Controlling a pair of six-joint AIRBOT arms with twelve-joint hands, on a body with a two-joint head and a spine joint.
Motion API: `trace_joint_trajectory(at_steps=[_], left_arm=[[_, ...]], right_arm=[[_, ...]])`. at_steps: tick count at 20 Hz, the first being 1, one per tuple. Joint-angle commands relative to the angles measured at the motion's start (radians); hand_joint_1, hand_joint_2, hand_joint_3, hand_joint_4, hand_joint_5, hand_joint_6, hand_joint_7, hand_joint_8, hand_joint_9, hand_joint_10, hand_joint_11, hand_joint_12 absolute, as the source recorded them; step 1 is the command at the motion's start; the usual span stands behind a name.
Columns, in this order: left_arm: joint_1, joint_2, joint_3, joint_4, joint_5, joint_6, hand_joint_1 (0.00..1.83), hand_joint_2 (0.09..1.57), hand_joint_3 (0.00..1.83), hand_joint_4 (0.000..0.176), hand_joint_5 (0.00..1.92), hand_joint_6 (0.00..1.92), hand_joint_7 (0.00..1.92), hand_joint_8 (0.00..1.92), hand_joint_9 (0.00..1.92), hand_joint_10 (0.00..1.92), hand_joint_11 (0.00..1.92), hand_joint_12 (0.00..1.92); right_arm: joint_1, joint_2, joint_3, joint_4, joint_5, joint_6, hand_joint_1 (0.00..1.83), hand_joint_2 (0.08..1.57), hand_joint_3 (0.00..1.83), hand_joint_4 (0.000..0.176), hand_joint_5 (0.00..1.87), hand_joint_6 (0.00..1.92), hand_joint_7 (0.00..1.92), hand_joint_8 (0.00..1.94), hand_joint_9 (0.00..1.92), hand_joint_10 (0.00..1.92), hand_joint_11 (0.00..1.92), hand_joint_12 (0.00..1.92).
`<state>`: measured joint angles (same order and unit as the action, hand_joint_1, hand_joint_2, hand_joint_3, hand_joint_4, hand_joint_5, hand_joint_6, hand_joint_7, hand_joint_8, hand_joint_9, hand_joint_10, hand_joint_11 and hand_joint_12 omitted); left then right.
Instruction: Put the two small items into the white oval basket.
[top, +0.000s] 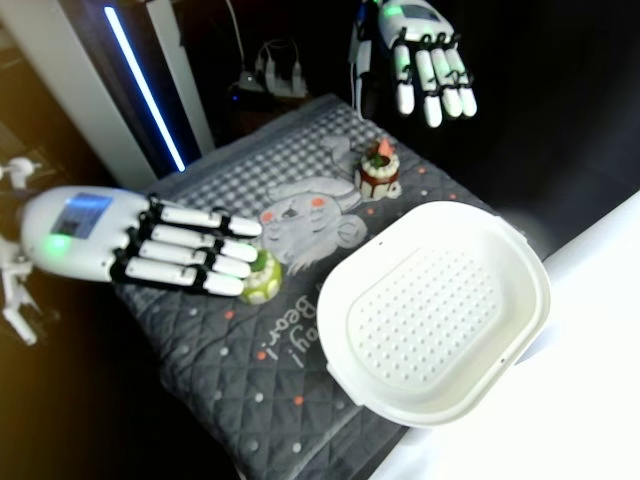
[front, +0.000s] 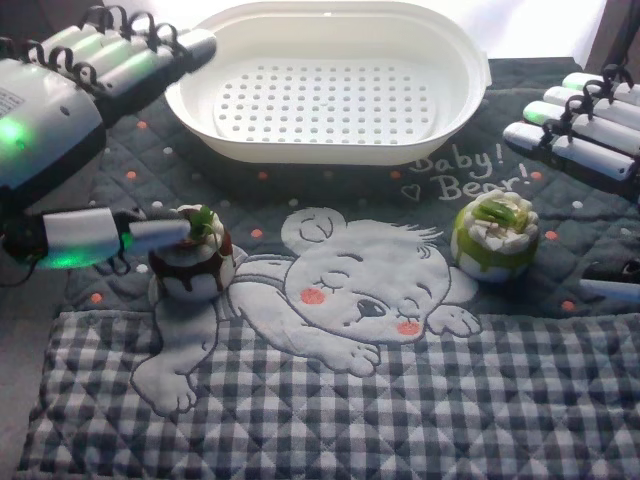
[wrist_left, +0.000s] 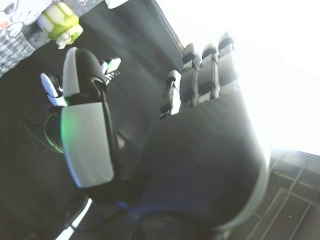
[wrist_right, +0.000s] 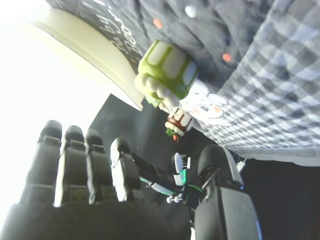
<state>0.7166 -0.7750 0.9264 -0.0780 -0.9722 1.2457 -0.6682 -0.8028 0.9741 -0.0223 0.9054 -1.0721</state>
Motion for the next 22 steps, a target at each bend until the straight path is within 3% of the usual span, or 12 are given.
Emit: trace_joint_trajectory(at_steps=[1,3,5,7,8,9,10,12,13,18,21,22], left_arm=[[-0.009,0.009,0.001,-0.001,-0.134,0.007,0.76,1.13,0.01,0.035,0.03,0.01,0.05,0.0,0.03,0.06,0.0,0.63],[-0.021,0.002,0.003,0.004,-0.125,0.007,0.79,1.12,0.0,0.017,0.04,0.0,0.05,0.0,0.05,0.05,0.0,0.7],[-0.032,-0.015,0.012,0.008,-0.101,0.007,0.76,1.12,0.0,0.045,0.0,0.0,0.01,0.0,0.04,0.03,0.0,0.68],[-0.046,-0.045,0.032,0.009,-0.058,0.007,0.73,1.11,0.0,0.051,0.0,0.0,0.0,0.0,0.02,0.01,0.0,0.72],[-0.055,-0.069,0.044,0.009,-0.023,0.007,0.69,1.12,0.0,0.053,0.0,0.0,0.01,0.0,0.0,0.0,0.0,0.49],[-0.057,-0.074,0.046,0.009,-0.016,0.007,0.69,1.12,0.0,0.053,0.0,0.0,0.01,0.0,0.0,0.0,0.0,0.49],[-0.065,-0.086,0.053,0.007,0.006,0.007,0.69,1.12,0.0,0.038,0.01,0.0,0.03,0.0,0.02,0.01,0.0,0.57],[-0.064,-0.116,0.068,-0.008,0.046,0.006,0.69,1.11,0.0,0.001,0.03,0.0,0.08,0.01,0.08,0.03,0.0,0.9],[-0.059,-0.126,0.073,-0.018,0.053,0.006,0.66,1.11,0.0,0.008,0.01,0.0,0.08,0.0,0.09,0.02,0.0,0.97],[-0.031,-0.16,0.089,-0.06,0.052,0.005,0.59,1.09,0.0,0.0,0.04,0.0,0.08,0.0,0.12,0.03,0.0,1.24],[-0.002,-0.16,0.091,-0.095,0.053,0.004,0.62,1.08,0.0,0.027,0.01,0.0,0.03,0.0,0.06,0.01,0.0,1.08],[0.011,-0.169,0.099,-0.118,0.053,0.004,0.67,1.08,0.0,0.054,0.01,0.0,0.03,0.0,0.05,0.01,0.0,1.06]], right_arm=[[0.012,0.013,0.002,0.012,0.117,0.0,0.77,1.12,0.02,0.003,0.0,0.0,0.0,0.0,0.0,0.0,0.0,0.0],[0.012,0.01,0.003,0.012,0.117,0.0,0.74,1.13,0.02,0.017,0.0,0.0,0.0,0.0,0.0,0.0,0.0,0.0],[0.012,-0.008,0.013,0.013,0.118,0.0,0.71,1.14,0.02,0.067,0.0,0.0,0.0,0.0,0.0,0.0,0.0,0.0],[0.012,-0.035,0.028,0.017,0.118,0.0,0.71,1.14,0.01,0.059,0.0,0.0,0.0,0.0,0.0,0.0,0.0,0.0],[0.012,-0.053,0.042,0.032,0.117,0.0,0.71,1.13,0.01,0.062,0.0,0.0,0.0,0.0,0.0,0.0,0.0,0.0],[0.012,-0.055,0.045,0.036,0.116,0.0,0.71,1.13,0.01,0.062,0.0,0.0,0.0,0.0,0.0,0.0,0.0,0.0],[0.012,-0.065,0.053,0.045,0.114,0.0,0.71,1.12,0.0,0.061,0.0,0.0,0.0,0.0,0.0,0.0,0.0,0.0],[0.012,-0.088,0.068,0.056,0.104,0.0,0.73,1.1,0.0,0.089,0.0,0.0,0.0,0.0,0.0,0.0,0.0,0.0],[0.012,-0.097,0.073,0.058,0.102,0.0,0.74,1.11,0.0,0.101,0.0,0.0,0.0,0.0,0.0,0.0,0.0,0.0],[0.039,-0.13,0.084,0.06,0.095,0.0,0.73,1.11,0.0,0.064,0.0,0.0,0.0,0.0,0.0,0.0,0.0,0.0],[0.078,-0.172,0.109,0.046,0.05,0.0,0.79,1.09,0.0,0.049,0.0,0.0,0.0,0.0,0.0,0.0,0.0,0.0],[0.085,-0.193,0.125,0.047,0.029,0.0,0.84,1.08,0.0,0.036,0.0,0.0,0.0,0.0,0.0,0.0,0.0,0.0]])
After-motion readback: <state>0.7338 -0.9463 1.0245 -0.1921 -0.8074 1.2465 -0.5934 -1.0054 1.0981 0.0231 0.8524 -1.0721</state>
